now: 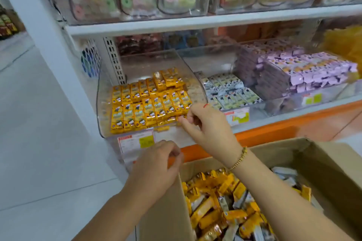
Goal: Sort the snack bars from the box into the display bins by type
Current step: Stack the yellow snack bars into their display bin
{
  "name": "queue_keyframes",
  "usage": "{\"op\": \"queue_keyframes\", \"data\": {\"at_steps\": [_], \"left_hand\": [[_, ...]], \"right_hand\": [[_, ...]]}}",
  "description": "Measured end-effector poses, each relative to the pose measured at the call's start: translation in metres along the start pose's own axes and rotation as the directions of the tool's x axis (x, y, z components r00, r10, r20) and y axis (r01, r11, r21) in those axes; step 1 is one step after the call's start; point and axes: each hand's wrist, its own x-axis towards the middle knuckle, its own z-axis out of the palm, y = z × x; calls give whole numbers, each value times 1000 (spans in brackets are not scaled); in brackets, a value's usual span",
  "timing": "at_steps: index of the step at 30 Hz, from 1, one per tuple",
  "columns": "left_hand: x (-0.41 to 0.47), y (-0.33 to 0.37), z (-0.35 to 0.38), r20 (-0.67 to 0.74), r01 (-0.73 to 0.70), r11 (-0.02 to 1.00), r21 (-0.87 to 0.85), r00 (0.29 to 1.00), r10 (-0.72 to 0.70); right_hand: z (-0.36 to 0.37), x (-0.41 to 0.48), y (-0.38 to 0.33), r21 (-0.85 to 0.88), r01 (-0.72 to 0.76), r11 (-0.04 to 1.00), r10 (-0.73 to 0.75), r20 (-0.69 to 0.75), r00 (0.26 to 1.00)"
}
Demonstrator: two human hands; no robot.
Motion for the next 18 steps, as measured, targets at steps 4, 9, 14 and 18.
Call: {"op": "queue_keyframes", "data": {"at_steps": [4,9,14,18], "left_hand": [[-31,-13,56,359,108,977,185,918,-169],[-44,-25,90,686,315,921,229,620,-382],[-25,-39,110,743,355,884,303,493,-453],[-13,-41,121,754,359,865,350,440,-488]], "right_hand": [[4,-94,74,-144,-19,989,74,395,916],[2,-191,173,-399,-415,818,576,580,576],[27,-222,206,-284,-618,733,645,578,500],[68,-219,217,-149,-737,660,671,558,488]]}}
